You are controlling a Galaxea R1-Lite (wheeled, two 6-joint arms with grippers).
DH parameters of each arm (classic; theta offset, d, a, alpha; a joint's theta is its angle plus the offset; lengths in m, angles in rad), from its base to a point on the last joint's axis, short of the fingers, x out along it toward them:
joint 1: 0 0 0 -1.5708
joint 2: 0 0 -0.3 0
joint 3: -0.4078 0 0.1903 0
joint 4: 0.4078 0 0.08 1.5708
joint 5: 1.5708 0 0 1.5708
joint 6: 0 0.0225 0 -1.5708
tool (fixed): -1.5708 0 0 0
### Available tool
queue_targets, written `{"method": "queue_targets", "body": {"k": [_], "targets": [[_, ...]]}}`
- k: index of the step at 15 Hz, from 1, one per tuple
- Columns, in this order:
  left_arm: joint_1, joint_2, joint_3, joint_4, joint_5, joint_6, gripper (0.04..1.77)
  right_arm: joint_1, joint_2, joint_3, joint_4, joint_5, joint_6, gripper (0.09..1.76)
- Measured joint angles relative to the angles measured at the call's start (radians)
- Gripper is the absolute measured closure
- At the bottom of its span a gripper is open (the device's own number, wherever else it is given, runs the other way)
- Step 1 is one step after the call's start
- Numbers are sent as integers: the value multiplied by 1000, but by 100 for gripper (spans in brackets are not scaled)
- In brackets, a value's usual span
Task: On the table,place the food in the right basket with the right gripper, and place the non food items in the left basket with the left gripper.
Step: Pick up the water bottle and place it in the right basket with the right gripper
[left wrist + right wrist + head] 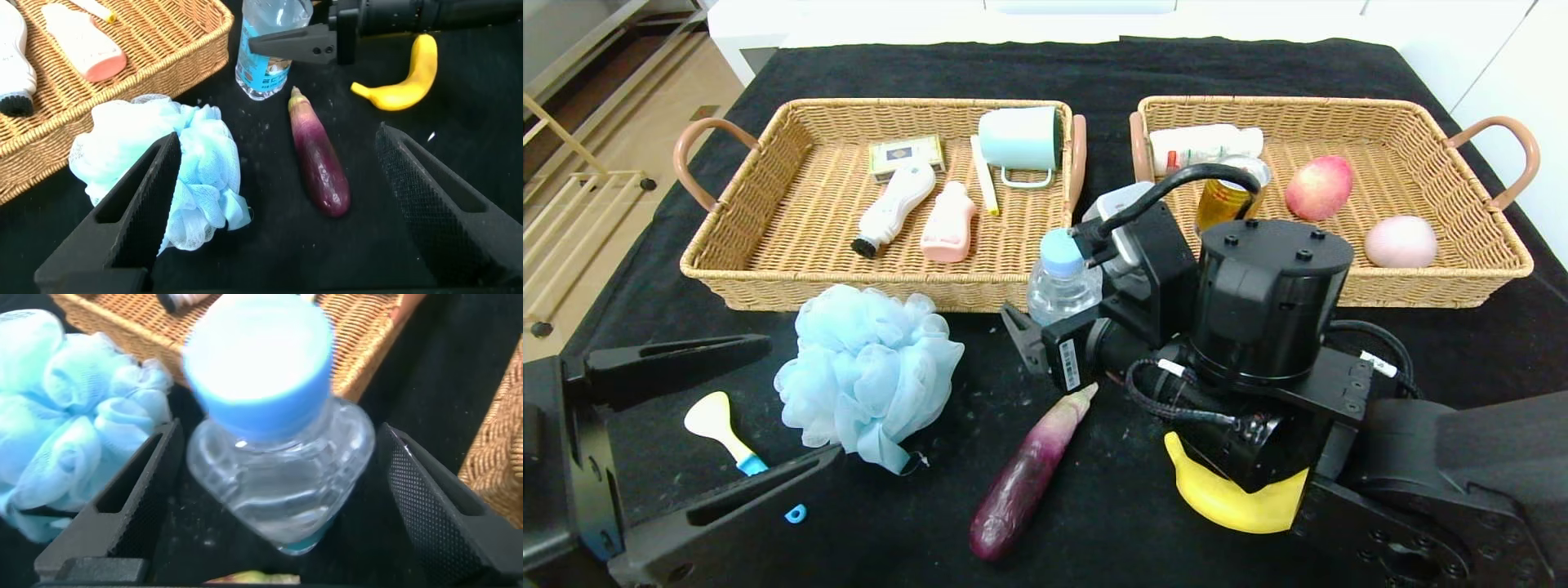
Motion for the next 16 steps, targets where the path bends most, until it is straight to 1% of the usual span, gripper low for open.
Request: {"method": "queue_targets", "body": {"k": [6, 7, 8, 9, 10, 12, 16], "targets": [[0, 6, 1, 3, 0, 0, 9, -10, 13, -6, -15, -1, 0, 14], [0, 6, 1, 3, 0, 0, 9, -11, 16, -7, -29, -2, 0, 23], [-1, 7, 1, 3, 0, 1, 9, -14, 20, -8, -40, 0, -1, 42], [-1, 7, 1, 4, 0, 1, 9, -17, 22, -8, -42, 1, -1, 57], [-1, 8, 1, 4, 0, 0, 9, -19, 23, -8, -42, 1, -1, 65], [-1, 8, 1, 4, 0, 1, 9, -20, 24, -6, -42, 1, -3, 69], [-1, 8, 1, 4, 0, 1, 9, -21, 23, -1, -43, 1, -3, 71]]}}
